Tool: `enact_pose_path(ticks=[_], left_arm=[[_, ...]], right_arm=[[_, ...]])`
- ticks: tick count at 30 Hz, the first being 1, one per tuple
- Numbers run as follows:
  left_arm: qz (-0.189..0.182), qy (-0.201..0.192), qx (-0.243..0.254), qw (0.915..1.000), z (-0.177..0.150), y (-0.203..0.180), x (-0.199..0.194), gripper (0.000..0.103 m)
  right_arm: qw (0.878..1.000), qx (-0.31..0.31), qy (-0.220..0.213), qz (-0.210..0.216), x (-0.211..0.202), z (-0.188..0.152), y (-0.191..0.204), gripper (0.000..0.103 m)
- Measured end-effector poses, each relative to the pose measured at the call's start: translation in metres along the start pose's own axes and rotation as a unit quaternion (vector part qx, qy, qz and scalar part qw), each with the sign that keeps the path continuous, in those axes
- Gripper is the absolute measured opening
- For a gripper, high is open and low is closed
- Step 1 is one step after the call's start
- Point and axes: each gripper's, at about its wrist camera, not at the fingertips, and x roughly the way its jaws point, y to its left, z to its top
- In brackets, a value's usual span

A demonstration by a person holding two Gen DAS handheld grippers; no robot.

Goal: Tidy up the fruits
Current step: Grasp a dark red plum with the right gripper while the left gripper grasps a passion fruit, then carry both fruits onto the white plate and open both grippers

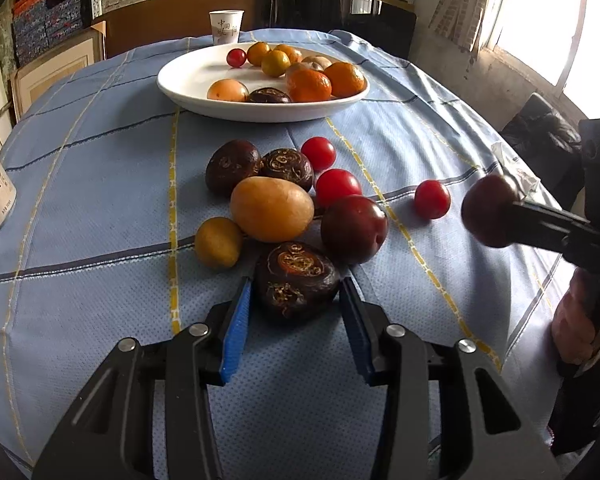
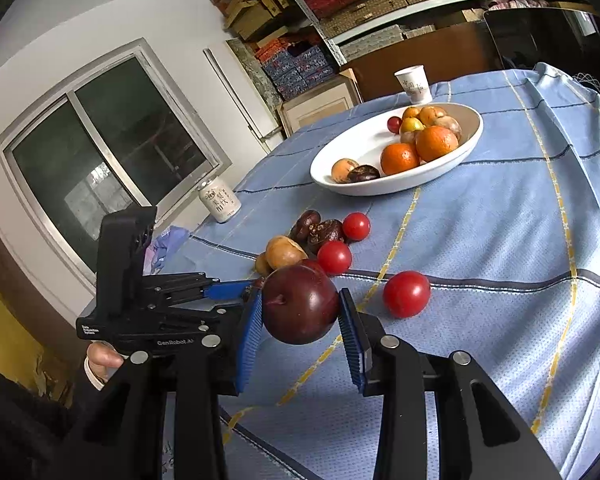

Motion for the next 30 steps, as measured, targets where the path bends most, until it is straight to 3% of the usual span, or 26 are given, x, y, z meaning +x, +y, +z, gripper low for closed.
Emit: enact_pose_path(ticks=[6, 11, 15, 18, 21, 25, 30], left_arm=[[-0.023, -0.031, -0.035, 0.9987, -0.004, 0.014, -0.018, 0.043], [-0.011, -0.051, -0.027, 0.9983, 0.003, 0.020, -0.044, 0.043], [-0.029, -0.076, -0.025, 0.9964, 0.038, 0.031, -0.063, 0.043], [-0.013, -0.099, -0.034, 0.9944, 0.083, 0.039, -0.063, 0.043], [0.010, -0.098, -0.045, 0.9941, 0.131, 0.053, -0.038, 0.043], [0.045, -0.058, -0.059, 0.9956, 0.181, 0.076, 0.021, 0.043], [0.057, -0.043, -0.052, 0.9961, 0.201, 0.089, 0.060, 0.043]], right_arm=[[1.000, -0.002, -0.004, -0.021, -0.001, 0.001, 0.002, 0.038], [0.998, -0.026, 0.000, -0.050, -0.006, 0.016, 0.015, 0.038], [0.997, -0.018, -0.008, -0.069, -0.002, 0.057, 0.015, 0.038], [0.994, -0.028, -0.027, -0.104, 0.019, 0.093, 0.011, 0.038], [0.990, -0.022, -0.024, -0.135, 0.054, 0.123, -0.005, 0.038], [0.991, -0.015, -0.004, -0.130, 0.100, 0.144, -0.025, 0.038], [0.991, -0.026, 0.023, -0.130, 0.138, 0.155, -0.030, 0.039]])
